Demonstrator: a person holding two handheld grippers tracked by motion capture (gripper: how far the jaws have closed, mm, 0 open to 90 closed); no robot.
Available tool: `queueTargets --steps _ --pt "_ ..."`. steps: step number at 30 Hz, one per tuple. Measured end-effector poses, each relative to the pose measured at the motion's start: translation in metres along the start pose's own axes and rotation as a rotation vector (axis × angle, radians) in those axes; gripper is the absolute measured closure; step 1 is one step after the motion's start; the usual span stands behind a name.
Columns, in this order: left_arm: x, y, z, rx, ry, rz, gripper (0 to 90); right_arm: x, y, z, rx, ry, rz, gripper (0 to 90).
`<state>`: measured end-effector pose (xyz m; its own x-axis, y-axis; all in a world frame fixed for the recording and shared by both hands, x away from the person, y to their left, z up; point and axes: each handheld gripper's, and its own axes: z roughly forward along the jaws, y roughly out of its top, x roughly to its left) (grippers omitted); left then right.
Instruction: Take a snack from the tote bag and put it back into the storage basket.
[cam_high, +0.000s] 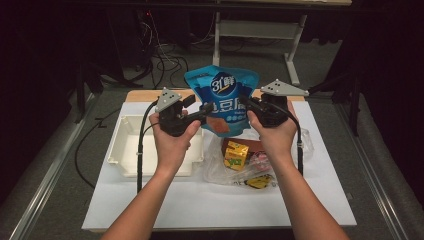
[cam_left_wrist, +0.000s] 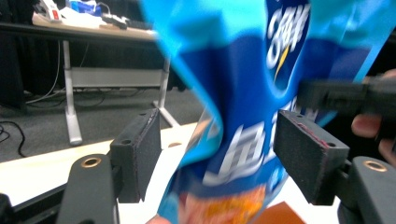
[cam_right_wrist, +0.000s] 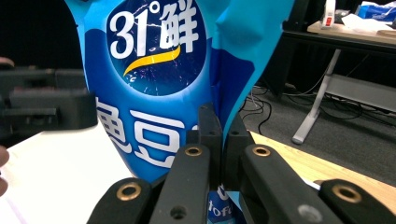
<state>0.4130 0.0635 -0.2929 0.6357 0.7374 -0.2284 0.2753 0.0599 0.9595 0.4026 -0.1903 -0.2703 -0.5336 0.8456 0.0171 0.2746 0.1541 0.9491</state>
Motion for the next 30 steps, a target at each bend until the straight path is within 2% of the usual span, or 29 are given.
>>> queueTargets --steps 5,7,8,11,14,16,17,19,22,26,28,30 --pt "-0.007 0.005 0.005 0.015 0.029 -0.001 35.0 0.007 -0.001 0.003 0.0 0.012 -0.012 90.0" --pt "-0.01 0.007 0.006 0.029 0.067 -0.029 43.5 0.011 -0.002 0.005 0.003 0.014 -0.021 90.0" --pt "-0.01 0.008 0.007 0.029 0.068 -0.046 46.7 0.012 -0.002 0.005 0.002 0.018 -0.021 90.0" --pt "-0.009 0.009 0.006 0.035 0.064 -0.067 55.2 0.017 -0.002 0.007 0.006 0.024 -0.021 90.0" --pt "-0.008 0.009 0.005 0.043 0.049 -0.062 68.3 0.021 -0.002 0.009 0.013 0.015 -0.036 90.0" --pt "-0.007 0.01 0.004 0.043 0.037 -0.052 76.2 0.021 -0.003 0.009 0.012 0.022 -0.024 90.0" --pt "-0.008 0.011 0.003 0.042 0.03 -0.036 83.2 0.021 -0.003 0.009 0.006 0.032 -0.02 90.0" --pt "-0.008 0.012 0.002 0.051 0.031 -0.021 84.4 0.021 -0.003 0.009 0.008 0.037 -0.022 90.0" --pt "-0.004 0.013 0.001 0.056 0.012 -0.037 88.3 0.024 -0.003 0.009 0.007 0.037 -0.038 89.5" --pt "-0.001 0.016 -0.005 0.043 0.008 -0.042 89.6 0.026 -0.003 0.007 -0.007 0.044 -0.039 81.1" --pt "0.001 0.017 -0.007 0.044 0.026 -0.034 89.7 0.026 -0.004 0.006 -0.005 0.031 -0.049 70.3" --pt "0.004 0.017 -0.008 0.045 0.034 -0.028 89.7 0.024 -0.006 0.004 -0.004 0.054 -0.028 62.9"
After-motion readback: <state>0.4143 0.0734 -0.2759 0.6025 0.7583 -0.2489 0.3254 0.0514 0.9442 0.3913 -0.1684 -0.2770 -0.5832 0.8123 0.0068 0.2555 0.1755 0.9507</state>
